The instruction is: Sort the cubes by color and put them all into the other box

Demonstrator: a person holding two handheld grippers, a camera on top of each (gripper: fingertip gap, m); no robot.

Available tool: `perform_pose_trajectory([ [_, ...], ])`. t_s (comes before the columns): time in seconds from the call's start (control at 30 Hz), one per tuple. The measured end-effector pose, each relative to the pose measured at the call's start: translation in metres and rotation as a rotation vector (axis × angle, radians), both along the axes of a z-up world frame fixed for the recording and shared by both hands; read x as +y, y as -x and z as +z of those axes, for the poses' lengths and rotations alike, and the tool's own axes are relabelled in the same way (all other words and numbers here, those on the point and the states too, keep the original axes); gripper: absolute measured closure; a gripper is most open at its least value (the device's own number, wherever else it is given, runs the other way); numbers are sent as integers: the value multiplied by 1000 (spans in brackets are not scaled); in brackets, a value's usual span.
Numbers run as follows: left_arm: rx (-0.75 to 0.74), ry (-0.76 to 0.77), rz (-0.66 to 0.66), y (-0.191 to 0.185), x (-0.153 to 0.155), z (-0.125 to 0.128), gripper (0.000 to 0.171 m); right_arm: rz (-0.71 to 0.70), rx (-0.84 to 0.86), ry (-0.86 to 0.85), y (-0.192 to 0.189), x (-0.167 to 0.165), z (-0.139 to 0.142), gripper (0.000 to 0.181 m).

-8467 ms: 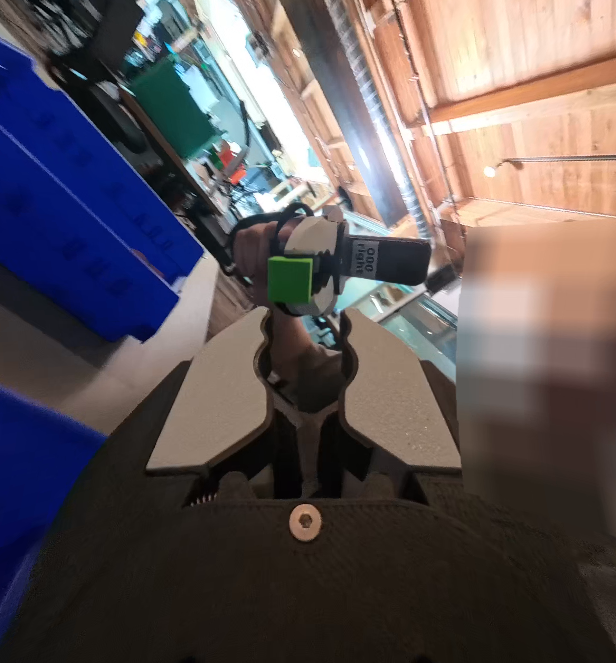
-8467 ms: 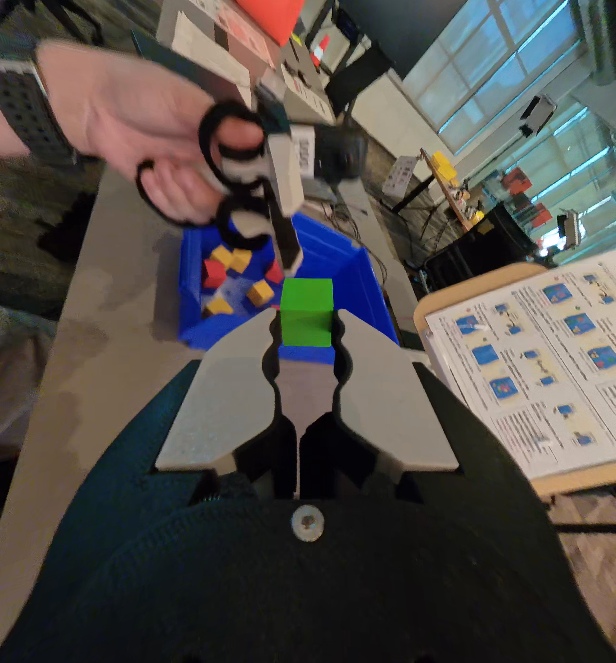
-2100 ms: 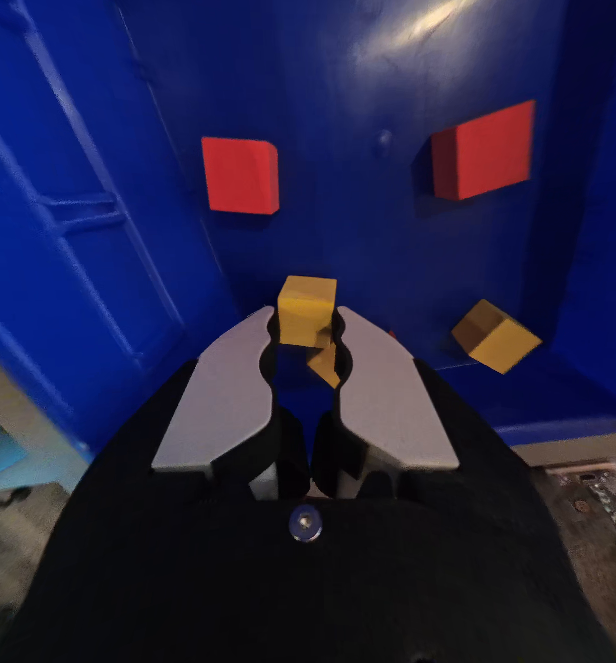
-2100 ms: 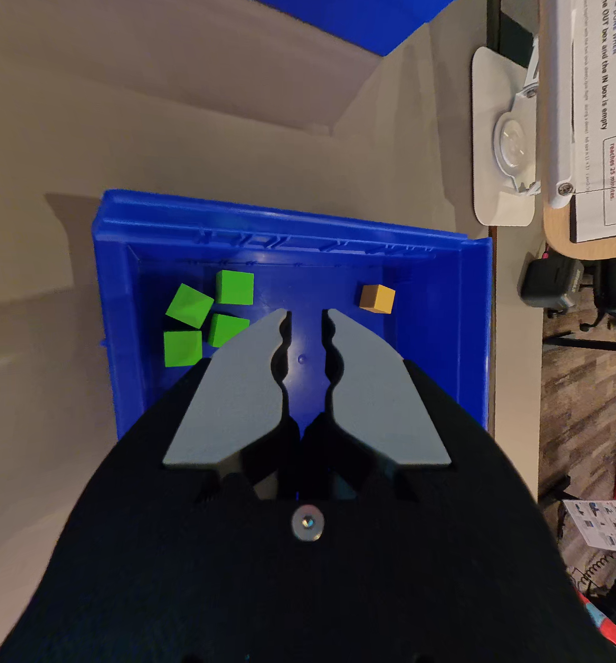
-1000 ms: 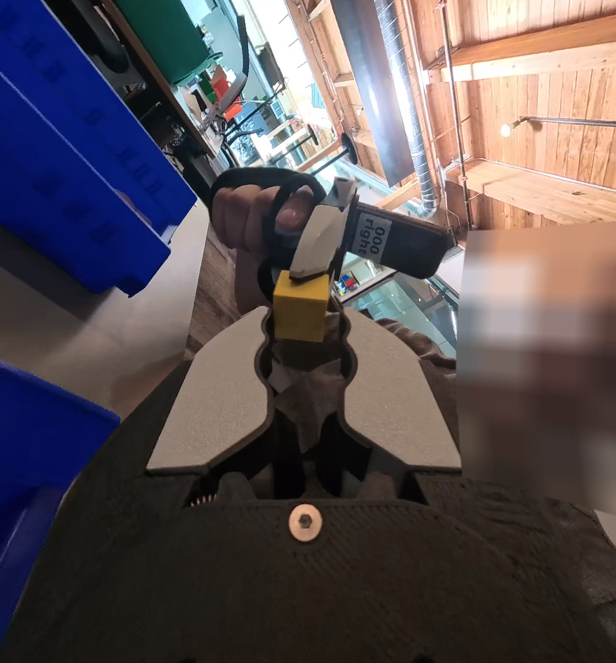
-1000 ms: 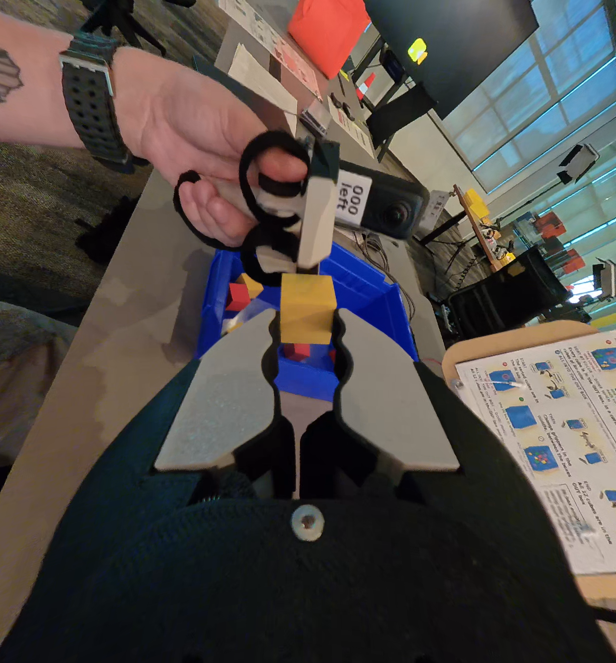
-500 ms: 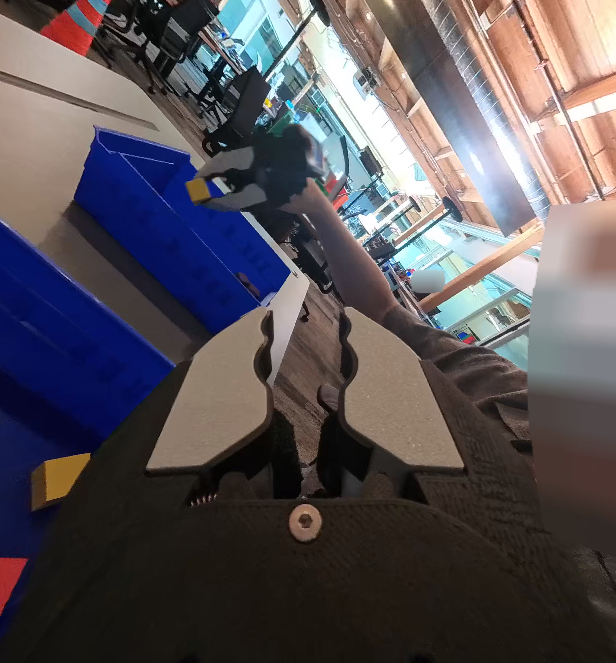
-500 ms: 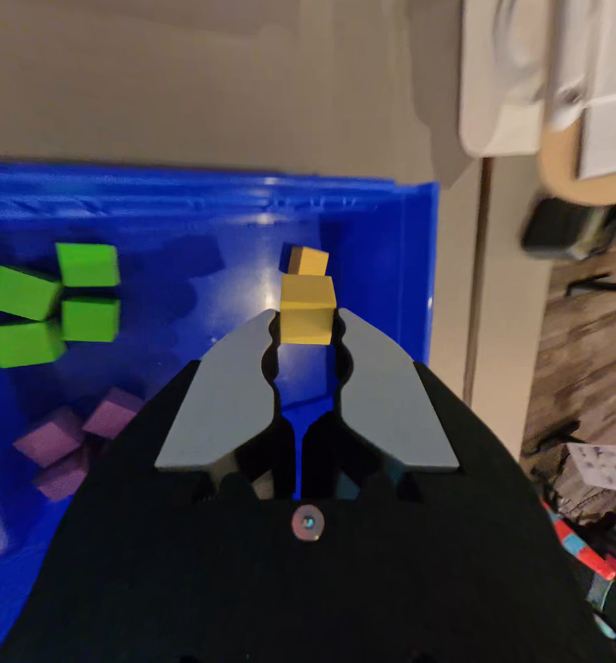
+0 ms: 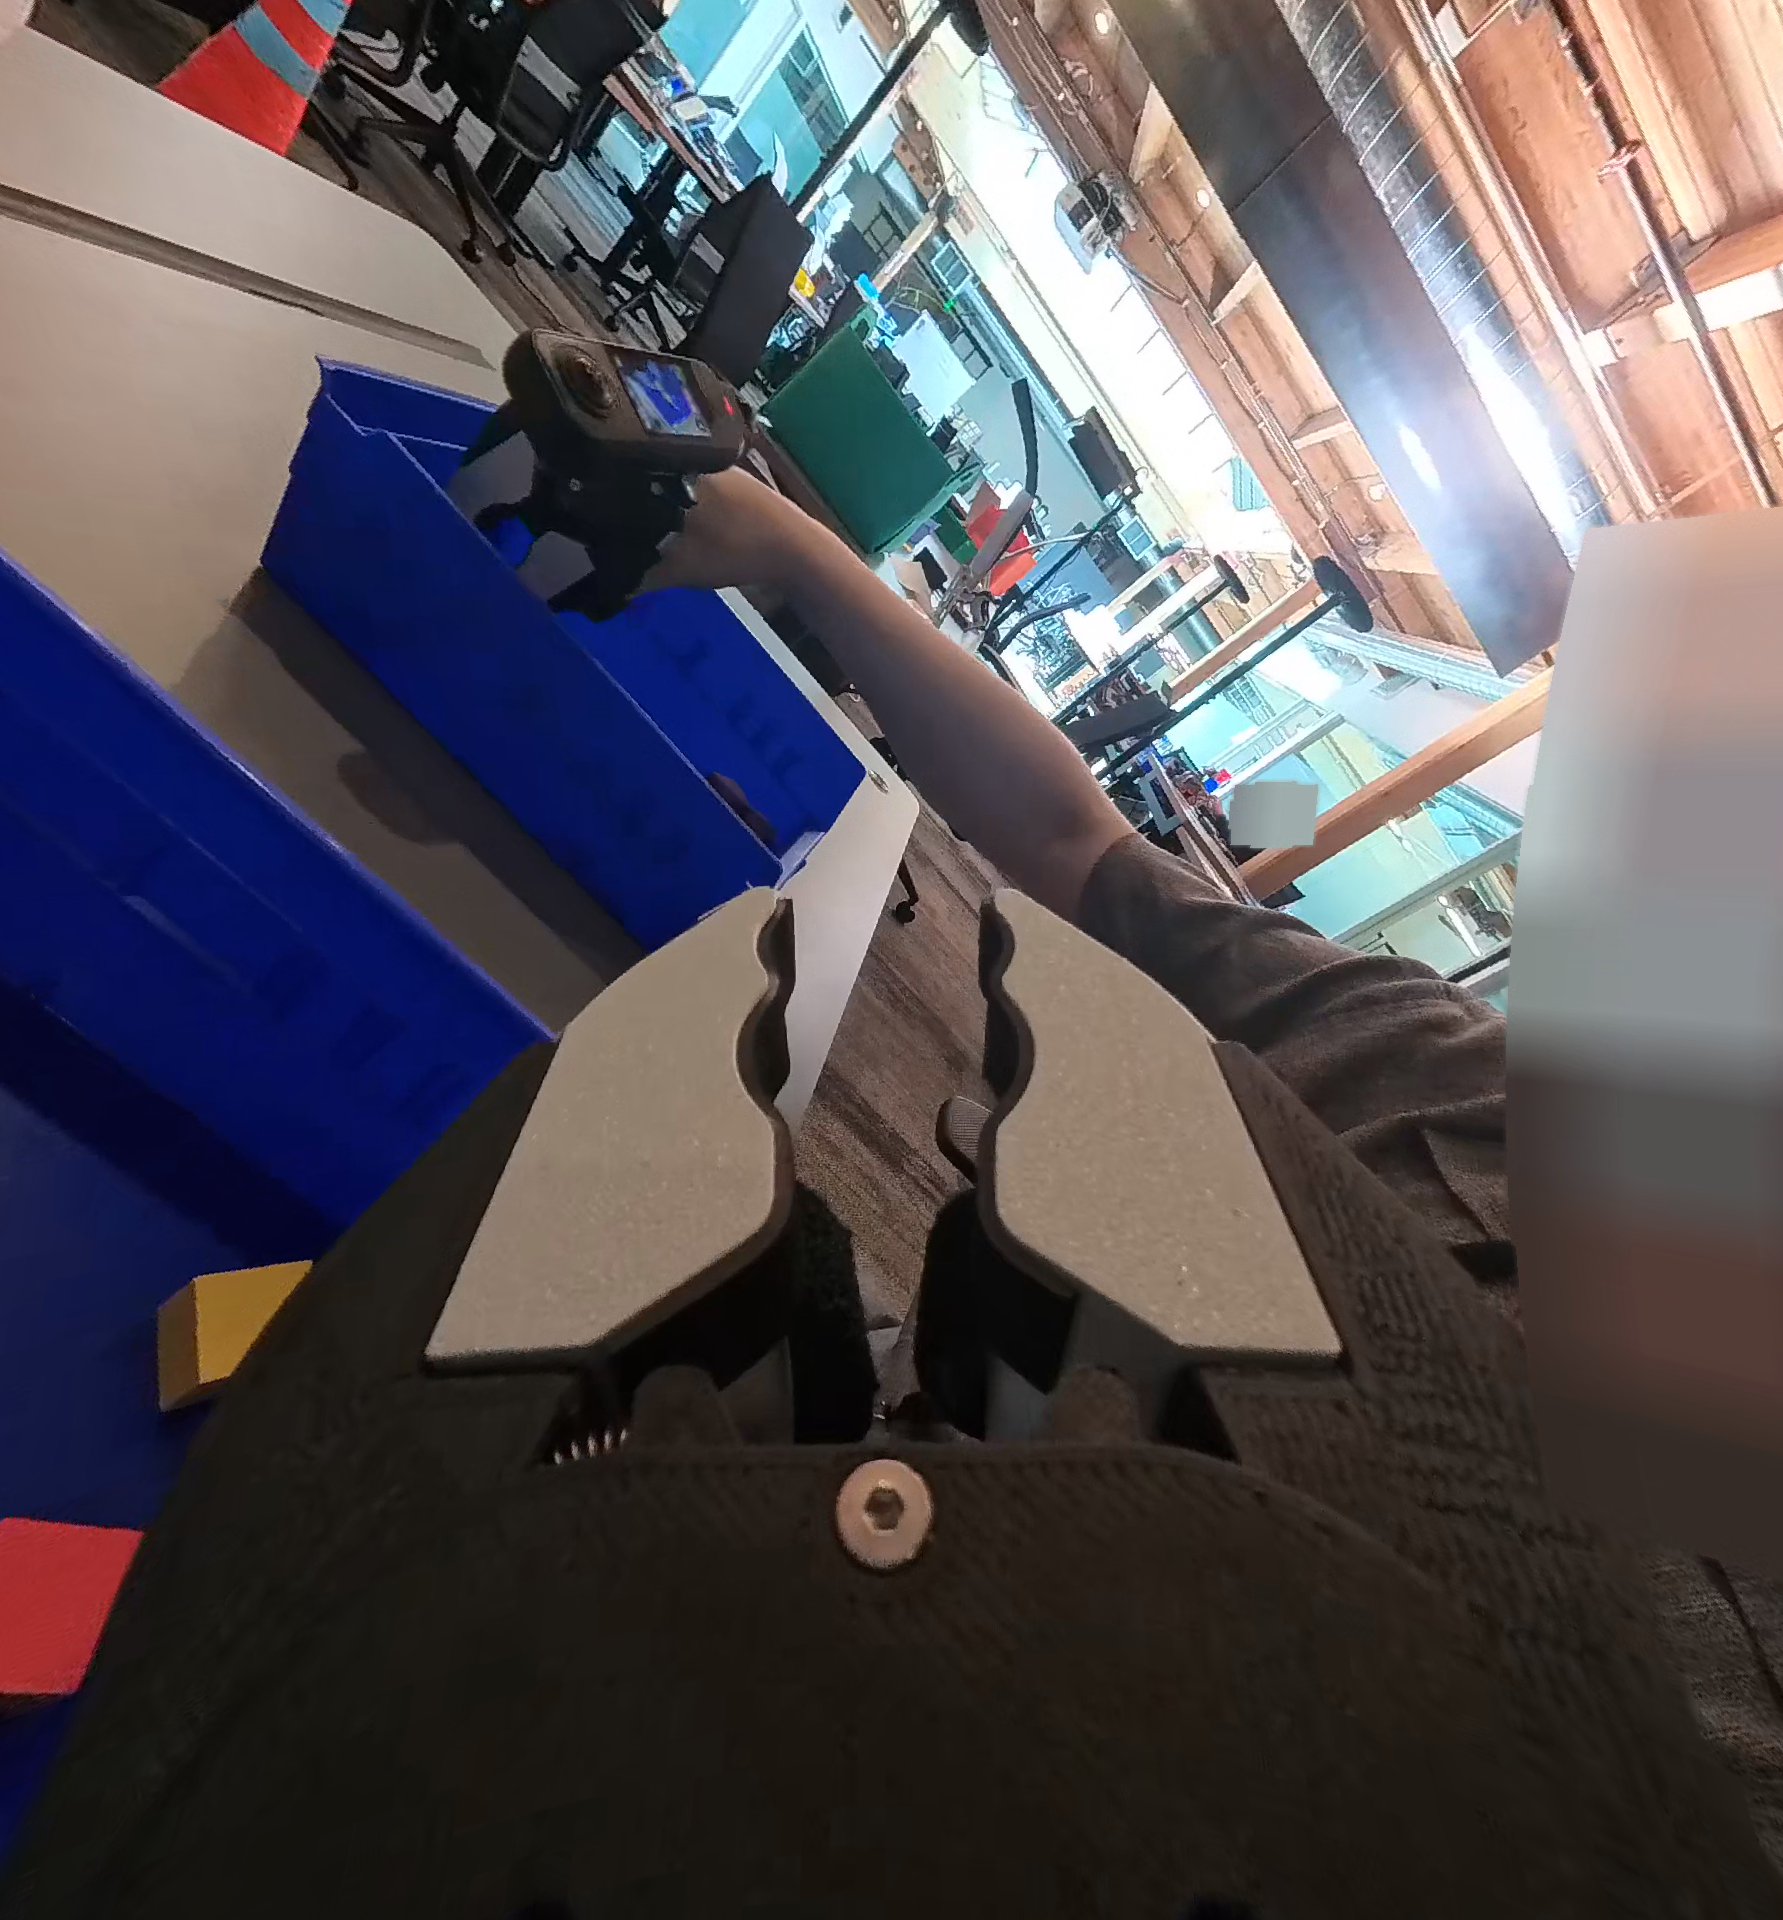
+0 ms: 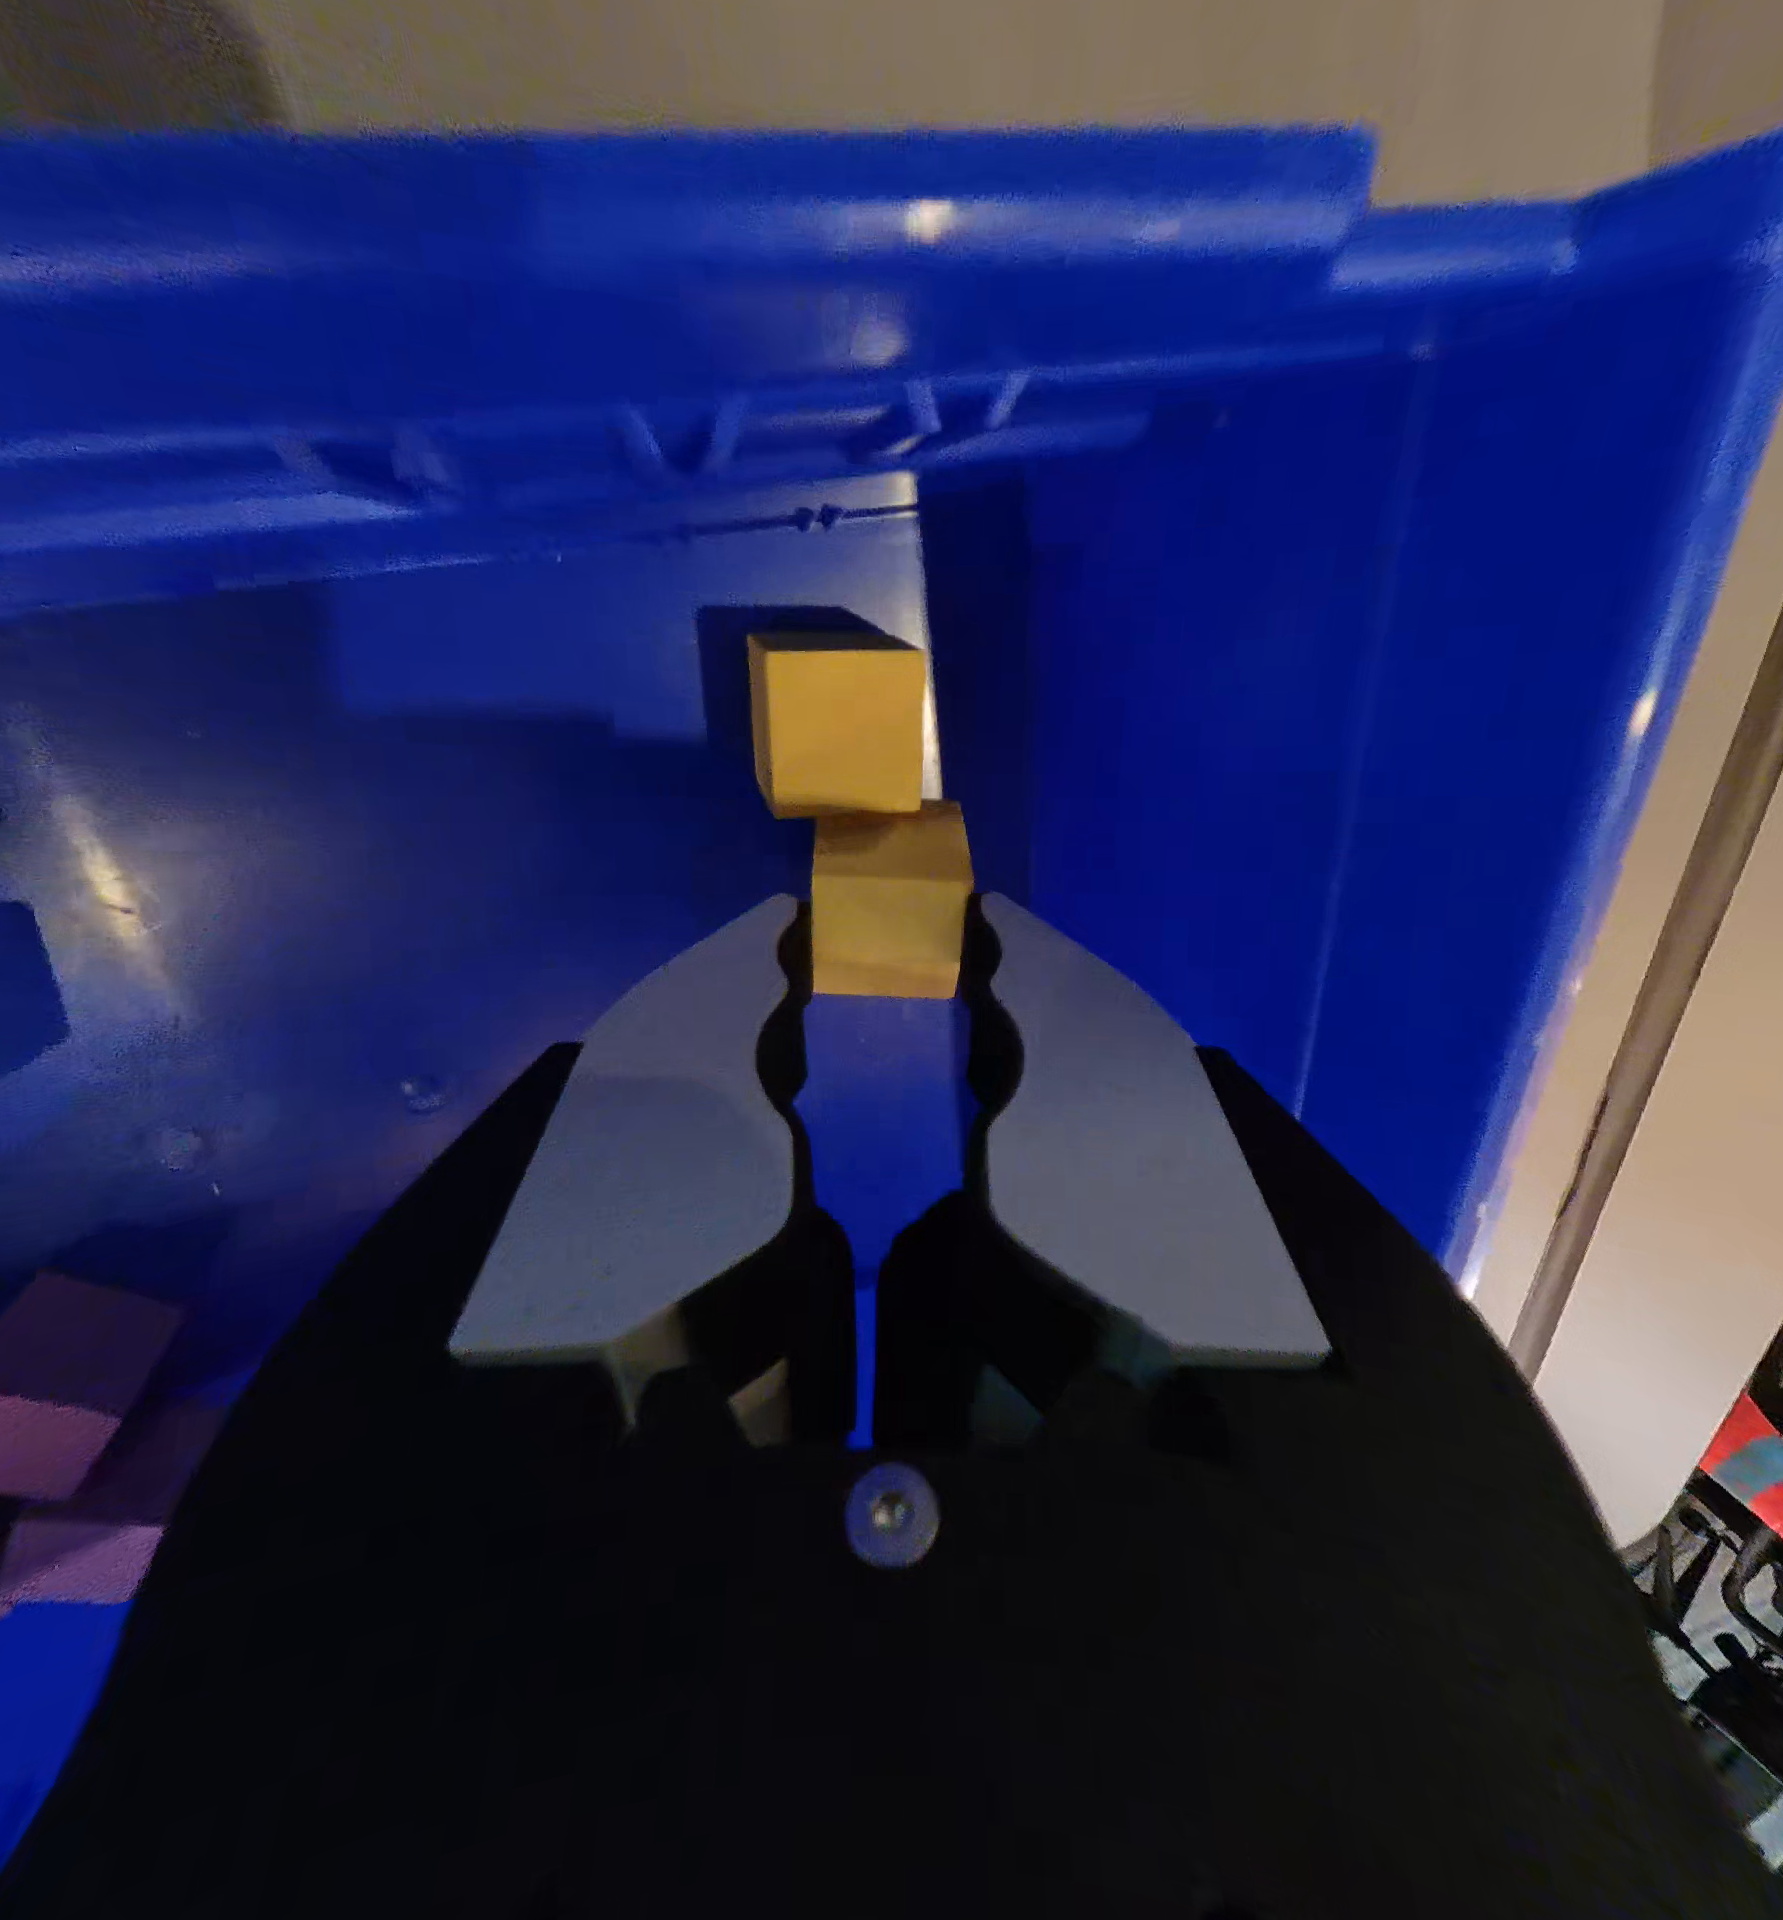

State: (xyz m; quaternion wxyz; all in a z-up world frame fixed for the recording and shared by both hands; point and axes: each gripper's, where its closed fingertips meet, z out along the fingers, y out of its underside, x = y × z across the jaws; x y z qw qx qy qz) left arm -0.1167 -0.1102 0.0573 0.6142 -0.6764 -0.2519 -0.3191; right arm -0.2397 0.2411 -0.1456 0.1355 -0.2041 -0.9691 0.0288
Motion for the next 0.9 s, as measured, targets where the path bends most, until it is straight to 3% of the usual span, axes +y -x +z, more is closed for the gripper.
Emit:
perform_pose_trajectory([
  [0.33, 10, 10, -4, 0, 0, 0, 138, -16, -69, 15, 1, -6, -8, 153],
  [0.5, 18, 5, 22, 4, -6, 3, 138, -67, -113, 14, -1, -3, -9, 130],
  [0.67, 40, 59, 70, 13, -13, -5, 138, -46, -66, -8, -8, 0, 9, 135],
  [0.73, 66, 193, 149, 27, -19, -25, 138, -29, -18, -28, -16, 1, 25, 134],
  [0.83, 152, 617, 305, 57, -42, -80, 135, 32, 97, -30, -37, -13, 53, 131],
  [0.9, 148, 893, 319, 63, -59, -116, 135, 79, 174, -38, -53, -26, 71, 132],
])
